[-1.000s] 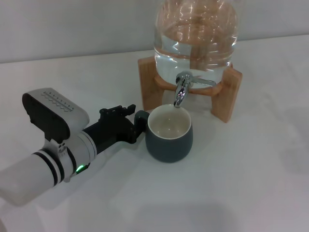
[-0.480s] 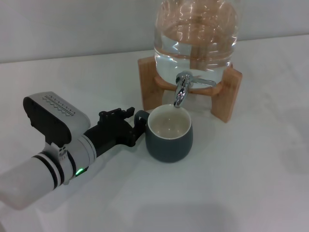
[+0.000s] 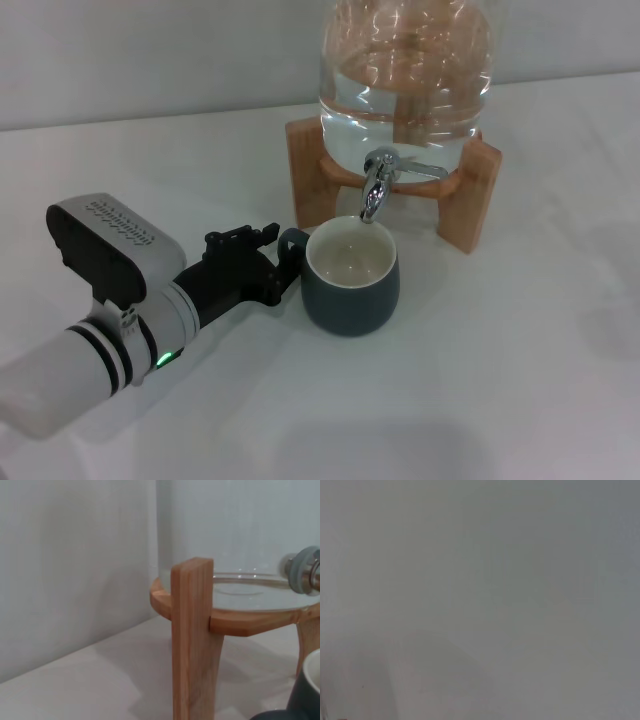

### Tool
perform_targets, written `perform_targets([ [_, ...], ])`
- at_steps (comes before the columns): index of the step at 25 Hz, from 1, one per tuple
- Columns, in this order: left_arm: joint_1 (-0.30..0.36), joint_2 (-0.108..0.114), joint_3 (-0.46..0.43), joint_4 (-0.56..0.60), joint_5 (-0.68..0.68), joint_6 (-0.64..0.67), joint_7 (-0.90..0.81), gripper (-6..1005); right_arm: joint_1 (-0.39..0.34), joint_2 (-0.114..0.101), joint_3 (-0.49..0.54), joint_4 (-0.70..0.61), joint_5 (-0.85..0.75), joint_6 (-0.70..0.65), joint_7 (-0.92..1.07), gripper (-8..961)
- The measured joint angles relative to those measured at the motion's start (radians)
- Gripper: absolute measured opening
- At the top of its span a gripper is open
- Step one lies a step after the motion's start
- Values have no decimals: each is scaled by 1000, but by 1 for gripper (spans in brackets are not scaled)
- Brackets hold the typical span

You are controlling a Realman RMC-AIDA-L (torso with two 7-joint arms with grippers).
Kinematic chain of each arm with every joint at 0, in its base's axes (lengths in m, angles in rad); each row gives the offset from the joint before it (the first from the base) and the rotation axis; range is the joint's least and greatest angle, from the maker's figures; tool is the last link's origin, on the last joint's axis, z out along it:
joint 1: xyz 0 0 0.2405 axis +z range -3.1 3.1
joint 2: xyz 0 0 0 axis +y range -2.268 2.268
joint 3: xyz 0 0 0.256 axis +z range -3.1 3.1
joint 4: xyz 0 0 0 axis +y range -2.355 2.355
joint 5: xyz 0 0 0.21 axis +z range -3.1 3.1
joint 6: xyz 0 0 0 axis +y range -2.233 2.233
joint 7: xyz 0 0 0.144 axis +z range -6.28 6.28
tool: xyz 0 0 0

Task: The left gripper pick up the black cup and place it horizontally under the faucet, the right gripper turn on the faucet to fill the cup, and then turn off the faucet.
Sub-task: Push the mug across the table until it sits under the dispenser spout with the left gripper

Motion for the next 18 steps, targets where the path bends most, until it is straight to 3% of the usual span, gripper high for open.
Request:
perform_targets([
  [18,23,0,1,6,-1,-33,15,399,-3,0,2,6,0,0,0,850],
])
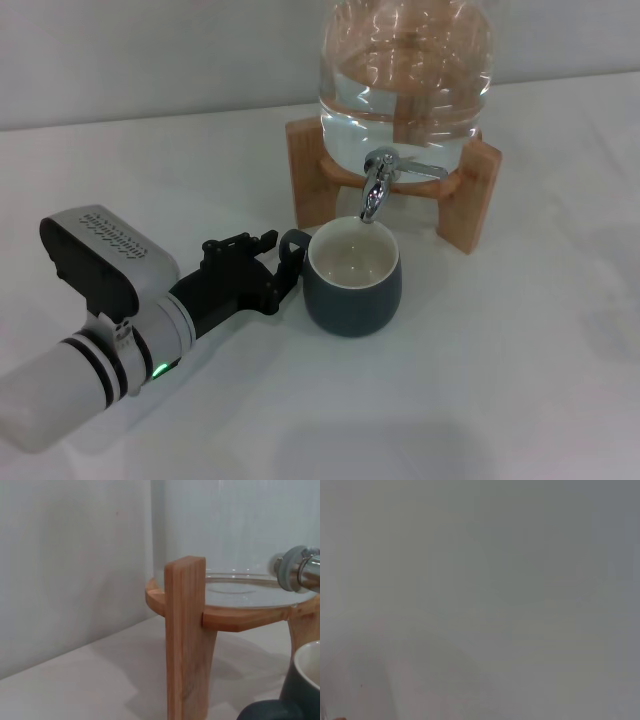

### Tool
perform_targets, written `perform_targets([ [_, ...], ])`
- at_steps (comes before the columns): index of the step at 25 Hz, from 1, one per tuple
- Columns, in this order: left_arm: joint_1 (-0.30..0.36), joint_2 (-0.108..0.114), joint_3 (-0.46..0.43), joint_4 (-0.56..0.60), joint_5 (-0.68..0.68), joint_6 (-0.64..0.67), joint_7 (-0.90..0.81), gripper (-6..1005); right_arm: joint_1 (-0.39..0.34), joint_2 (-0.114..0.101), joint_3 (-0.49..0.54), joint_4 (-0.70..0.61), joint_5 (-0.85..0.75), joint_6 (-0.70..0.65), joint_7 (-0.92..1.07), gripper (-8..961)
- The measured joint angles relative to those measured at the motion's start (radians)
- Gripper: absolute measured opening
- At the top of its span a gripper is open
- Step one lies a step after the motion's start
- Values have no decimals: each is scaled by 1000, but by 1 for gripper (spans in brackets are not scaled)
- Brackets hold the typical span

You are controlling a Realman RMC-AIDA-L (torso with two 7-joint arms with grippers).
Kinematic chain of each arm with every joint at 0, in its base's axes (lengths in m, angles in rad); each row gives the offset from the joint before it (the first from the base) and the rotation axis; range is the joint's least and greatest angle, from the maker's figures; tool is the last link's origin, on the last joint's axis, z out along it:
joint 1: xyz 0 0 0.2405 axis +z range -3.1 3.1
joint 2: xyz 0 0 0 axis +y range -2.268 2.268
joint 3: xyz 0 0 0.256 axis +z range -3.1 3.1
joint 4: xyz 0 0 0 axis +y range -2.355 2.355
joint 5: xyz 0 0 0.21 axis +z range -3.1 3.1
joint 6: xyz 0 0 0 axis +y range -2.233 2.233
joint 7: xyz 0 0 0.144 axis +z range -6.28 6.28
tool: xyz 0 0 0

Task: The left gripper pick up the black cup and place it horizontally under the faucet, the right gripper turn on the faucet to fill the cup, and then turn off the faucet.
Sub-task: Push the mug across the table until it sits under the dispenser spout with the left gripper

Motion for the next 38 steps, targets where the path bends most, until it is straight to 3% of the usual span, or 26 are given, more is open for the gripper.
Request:
perform_targets([
  [15,8,0,1,-5,1,-3,0,399,-2,0,12,3,0,-3,-1,851],
  [31,76,8,-1,-45,6,-34,6,399,-7,-2,25,5,0,-3,-2,852],
  [38,89,10,-57,-13,0,-35,6,399,-7,-5,26,10,0,-10,-2,852],
])
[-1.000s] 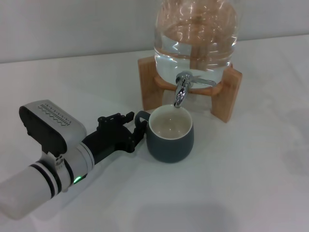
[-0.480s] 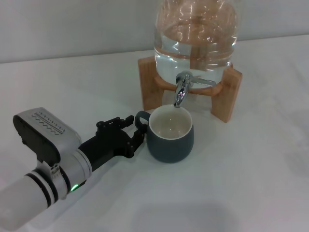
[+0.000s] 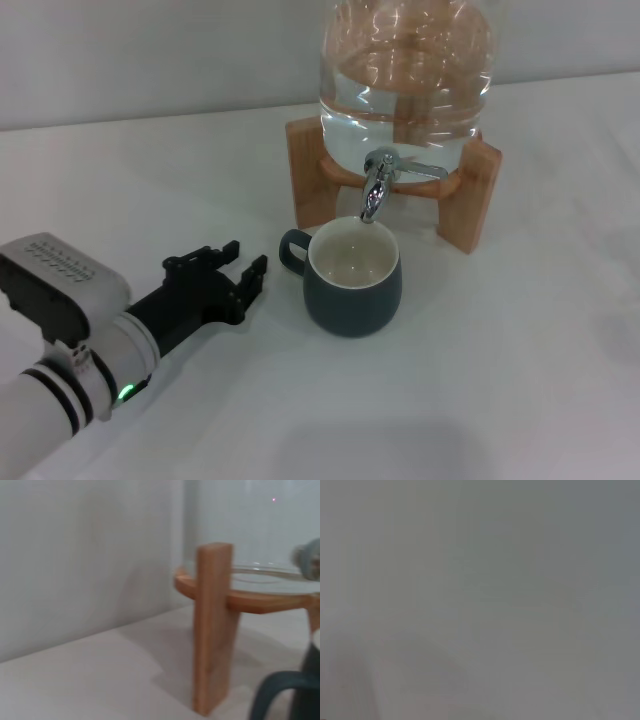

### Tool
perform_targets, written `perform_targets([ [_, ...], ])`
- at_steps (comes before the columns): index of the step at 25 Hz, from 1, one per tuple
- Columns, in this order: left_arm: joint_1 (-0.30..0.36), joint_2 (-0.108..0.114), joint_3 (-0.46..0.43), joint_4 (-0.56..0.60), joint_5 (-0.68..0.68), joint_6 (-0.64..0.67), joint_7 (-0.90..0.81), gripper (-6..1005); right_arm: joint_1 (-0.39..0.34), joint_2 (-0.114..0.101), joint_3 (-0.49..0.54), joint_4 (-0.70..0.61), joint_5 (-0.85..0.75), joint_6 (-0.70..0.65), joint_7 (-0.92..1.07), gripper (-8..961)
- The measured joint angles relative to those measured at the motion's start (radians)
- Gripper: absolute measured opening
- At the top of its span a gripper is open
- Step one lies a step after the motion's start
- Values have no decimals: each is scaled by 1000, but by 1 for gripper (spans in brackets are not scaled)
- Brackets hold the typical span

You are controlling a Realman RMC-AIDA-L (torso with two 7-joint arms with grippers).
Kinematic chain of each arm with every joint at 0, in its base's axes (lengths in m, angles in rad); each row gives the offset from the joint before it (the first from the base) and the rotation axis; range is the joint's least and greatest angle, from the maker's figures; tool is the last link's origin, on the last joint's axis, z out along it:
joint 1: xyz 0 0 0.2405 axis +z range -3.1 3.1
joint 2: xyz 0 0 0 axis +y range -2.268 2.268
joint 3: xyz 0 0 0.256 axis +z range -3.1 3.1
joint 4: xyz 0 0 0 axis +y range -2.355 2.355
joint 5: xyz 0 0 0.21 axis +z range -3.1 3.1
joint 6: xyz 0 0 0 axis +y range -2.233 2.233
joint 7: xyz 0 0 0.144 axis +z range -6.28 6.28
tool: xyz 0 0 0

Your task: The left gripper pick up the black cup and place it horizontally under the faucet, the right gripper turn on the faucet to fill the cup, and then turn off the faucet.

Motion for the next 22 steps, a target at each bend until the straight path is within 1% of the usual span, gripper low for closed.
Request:
perform_targets([
  [2,9,2,-17,-3,-1,-1,0,399,0,-2,1,5,0,-4,0,852],
  [8,8,4,-19,-15,3,-3,0,399,0,-4,2,6,0,-10,0,850],
  [13,30,9,-24,-77,9,-2,6,399,-12,-4,10,7,0,-13,0,852],
  [18,77,11,-85,-127,10,-2,42,399,-14,-5,11,7,0,-20,0,850],
  [22,108,11,-154,-151,9,-4,53,399,-15,-6,11,7,0,-29,1,850],
])
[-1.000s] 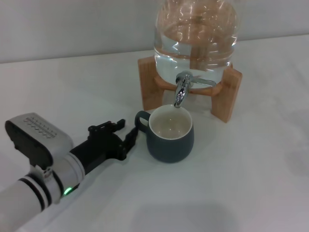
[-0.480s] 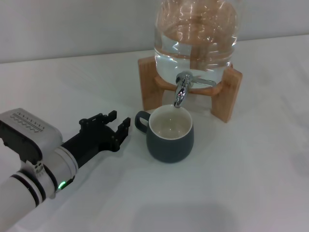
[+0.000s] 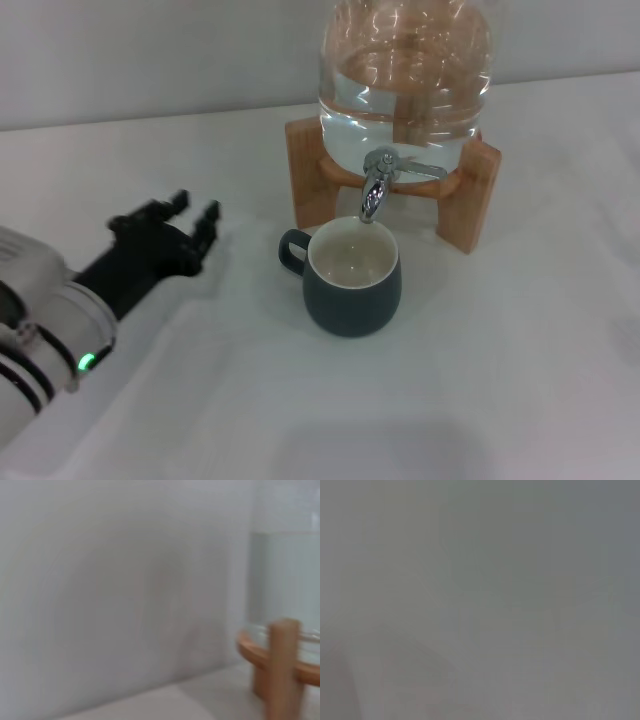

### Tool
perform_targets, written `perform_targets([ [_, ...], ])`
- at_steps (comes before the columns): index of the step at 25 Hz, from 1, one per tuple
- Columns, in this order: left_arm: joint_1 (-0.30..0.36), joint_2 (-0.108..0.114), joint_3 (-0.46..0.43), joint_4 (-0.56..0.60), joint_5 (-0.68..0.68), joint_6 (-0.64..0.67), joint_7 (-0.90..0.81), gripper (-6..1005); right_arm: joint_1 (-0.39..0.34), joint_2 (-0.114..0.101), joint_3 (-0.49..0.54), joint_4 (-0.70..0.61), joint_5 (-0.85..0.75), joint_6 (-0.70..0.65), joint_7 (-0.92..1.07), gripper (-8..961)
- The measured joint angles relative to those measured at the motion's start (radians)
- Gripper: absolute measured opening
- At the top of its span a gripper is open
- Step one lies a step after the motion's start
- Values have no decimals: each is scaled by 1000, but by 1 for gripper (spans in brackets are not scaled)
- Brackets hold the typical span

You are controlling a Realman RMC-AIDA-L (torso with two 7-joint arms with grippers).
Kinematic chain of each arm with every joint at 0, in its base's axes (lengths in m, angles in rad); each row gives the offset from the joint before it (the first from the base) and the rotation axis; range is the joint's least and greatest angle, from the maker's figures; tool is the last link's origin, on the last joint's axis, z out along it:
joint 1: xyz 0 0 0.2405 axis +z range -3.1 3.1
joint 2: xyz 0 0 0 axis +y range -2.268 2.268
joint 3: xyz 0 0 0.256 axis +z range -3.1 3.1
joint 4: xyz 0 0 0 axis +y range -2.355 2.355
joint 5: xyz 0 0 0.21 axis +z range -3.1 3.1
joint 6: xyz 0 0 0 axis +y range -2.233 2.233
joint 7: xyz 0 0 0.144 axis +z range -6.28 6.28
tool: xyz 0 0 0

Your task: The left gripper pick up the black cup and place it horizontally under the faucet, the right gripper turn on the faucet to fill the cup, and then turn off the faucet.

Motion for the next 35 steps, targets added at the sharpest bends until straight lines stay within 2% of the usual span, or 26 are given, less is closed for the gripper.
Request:
perform_targets([
  [5,96,0,-124,-92,-4,-38,-3,399,-9,-3,0,0,-4,-16,5,851],
  [8,166,-2,-208,-131,-5,-146,-28,399,-16,-9,-2,0,-8,-17,17,851],
  [11,201,-3,-280,-123,-6,-270,-99,399,-23,-16,-11,-1,-29,-7,44,851],
  [14,206,-2,-337,-71,-3,-359,-159,399,-29,-19,-13,-13,-99,60,80,851],
  [17,195,0,-372,-19,-2,-395,-183,399,-31,-19,-13,-38,-216,229,114,851],
  [22,172,1,-386,22,0,-396,-185,399,-17,9,-22,-78,-328,419,154,852],
  [24,164,2,-386,33,0,-395,-185,399,-8,13,-52,-84,-338,469,179,852],
  [28,160,2,-398,42,-2,-394,-185,399,10,15,-198,-90,-281,511,218,852],
  [35,160,3,-402,66,-1,-398,-186,399,22,18,-531,-142,-73,480,237,851],
])
